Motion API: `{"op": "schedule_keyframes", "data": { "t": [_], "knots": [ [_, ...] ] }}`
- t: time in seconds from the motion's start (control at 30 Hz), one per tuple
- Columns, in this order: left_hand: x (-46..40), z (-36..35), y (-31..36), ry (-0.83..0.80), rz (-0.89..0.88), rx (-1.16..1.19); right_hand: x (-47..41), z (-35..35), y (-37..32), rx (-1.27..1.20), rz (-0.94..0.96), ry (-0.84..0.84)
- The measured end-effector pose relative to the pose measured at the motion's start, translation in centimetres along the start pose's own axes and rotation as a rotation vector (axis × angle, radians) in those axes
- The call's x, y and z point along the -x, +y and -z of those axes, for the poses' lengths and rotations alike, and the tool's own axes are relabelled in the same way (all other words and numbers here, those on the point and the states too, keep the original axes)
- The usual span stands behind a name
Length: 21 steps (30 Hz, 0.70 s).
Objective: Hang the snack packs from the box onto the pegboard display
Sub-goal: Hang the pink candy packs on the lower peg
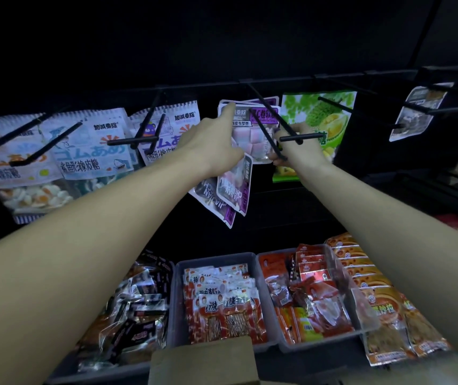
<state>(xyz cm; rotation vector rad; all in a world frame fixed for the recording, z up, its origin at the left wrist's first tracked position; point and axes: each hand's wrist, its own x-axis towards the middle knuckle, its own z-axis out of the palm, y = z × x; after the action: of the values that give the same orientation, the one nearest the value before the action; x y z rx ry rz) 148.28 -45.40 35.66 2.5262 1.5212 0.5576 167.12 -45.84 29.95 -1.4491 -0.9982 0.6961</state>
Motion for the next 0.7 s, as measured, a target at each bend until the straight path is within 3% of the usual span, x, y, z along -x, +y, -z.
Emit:
{"op": "schedule_keyframes", "data": {
  "t": [0.2, 0.37, 0.47, 0.7],
  "knots": [
    [5.2, 0.1, -0.4, 0.005, -0.016, 0.130, 6.0, 1.3, 0.5, -0.017, -0.100, 0.004],
    [9.5, -0.2, -0.4, -0.005, 0.046, 0.319, 12.2, 2.1, -0.1, -0.037, -0.321, -0.334],
    [11.2, -0.2, -0.4, 0.004, 0.066, 0.445, 15.0, 2.6, -0.7, -0.046, -0.326, -0.521],
    [14.2, 0.1, -0.1, -0.088, 0.147, 0.651, 18.2, 3.8, -1.8, -0.190, -0.266, -0.439]
  ]
}}
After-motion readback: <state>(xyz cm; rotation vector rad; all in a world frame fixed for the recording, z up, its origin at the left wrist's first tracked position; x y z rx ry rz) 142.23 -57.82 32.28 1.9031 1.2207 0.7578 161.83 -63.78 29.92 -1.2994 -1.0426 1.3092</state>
